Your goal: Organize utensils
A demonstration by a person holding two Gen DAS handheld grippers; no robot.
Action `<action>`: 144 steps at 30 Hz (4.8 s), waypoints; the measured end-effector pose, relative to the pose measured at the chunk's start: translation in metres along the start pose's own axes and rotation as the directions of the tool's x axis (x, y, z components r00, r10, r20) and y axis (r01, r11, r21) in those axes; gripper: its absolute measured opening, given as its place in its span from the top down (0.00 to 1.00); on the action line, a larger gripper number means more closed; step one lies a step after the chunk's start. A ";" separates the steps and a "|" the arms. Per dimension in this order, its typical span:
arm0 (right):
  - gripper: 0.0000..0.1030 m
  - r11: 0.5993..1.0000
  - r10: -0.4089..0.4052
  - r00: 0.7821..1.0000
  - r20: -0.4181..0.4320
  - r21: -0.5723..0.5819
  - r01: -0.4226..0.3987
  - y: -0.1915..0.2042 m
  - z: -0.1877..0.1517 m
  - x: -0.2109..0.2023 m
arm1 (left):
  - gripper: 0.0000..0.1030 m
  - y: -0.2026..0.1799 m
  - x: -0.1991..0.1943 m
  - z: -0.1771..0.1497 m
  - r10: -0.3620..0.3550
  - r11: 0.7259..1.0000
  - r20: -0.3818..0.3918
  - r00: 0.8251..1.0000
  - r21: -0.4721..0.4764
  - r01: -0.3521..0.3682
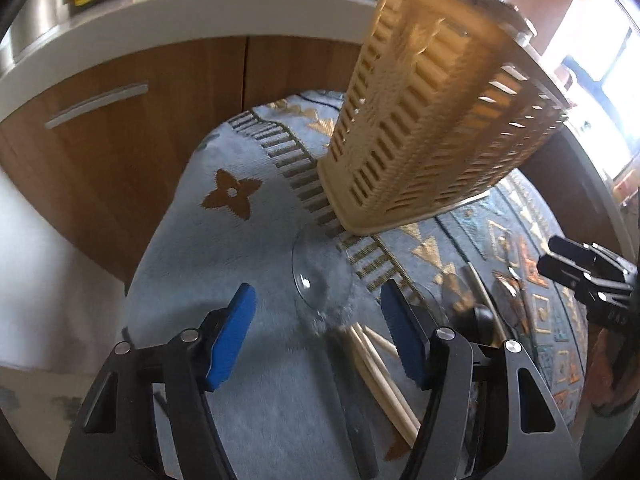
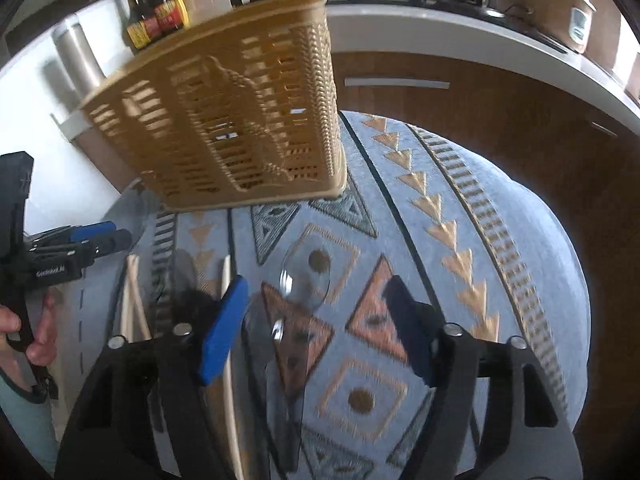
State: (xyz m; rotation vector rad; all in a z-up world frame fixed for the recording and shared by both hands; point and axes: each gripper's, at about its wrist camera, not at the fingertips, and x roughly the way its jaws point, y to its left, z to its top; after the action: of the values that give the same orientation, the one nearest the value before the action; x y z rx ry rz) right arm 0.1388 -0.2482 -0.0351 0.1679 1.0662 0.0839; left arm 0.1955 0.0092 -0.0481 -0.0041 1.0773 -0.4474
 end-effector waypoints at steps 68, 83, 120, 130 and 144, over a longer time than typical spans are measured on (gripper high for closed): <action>0.72 0.975 -0.152 0.499 0.853 0.049 0.215 0.065 0.107 -0.078 | 0.69 -0.089 -0.130 0.082 0.198 0.966 0.849 0.490 -0.086 -0.243; 0.45 0.993 -0.042 0.647 0.762 -0.040 0.112 0.049 0.062 -0.110 | 0.56 -0.068 -0.157 0.048 0.081 0.995 0.779 0.622 -0.032 -0.090; 0.66 0.988 0.153 0.979 -0.135 0.003 -0.154 0.032 -0.044 -0.001 | 0.57 -0.053 -0.031 -0.083 0.113 0.993 0.040 0.993 0.033 -0.115; 0.72 0.990 0.053 0.983 -0.174 -0.120 -0.074 0.068 -0.054 0.026 | 0.86 -0.032 -0.042 -0.093 0.011 0.997 0.013 1.000 0.080 -0.012; 0.89 0.990 0.074 0.982 -0.174 -0.105 -0.094 0.064 -0.050 0.034 | 0.62 -0.007 -0.040 -0.088 -0.167 0.983 -0.012 0.986 -0.079 0.166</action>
State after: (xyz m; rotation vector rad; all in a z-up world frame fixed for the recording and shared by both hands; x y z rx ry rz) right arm 0.1122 -0.1751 -0.0761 0.1046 1.2216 0.2382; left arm 0.1027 0.0356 -0.0555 -0.1605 1.1169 -0.5565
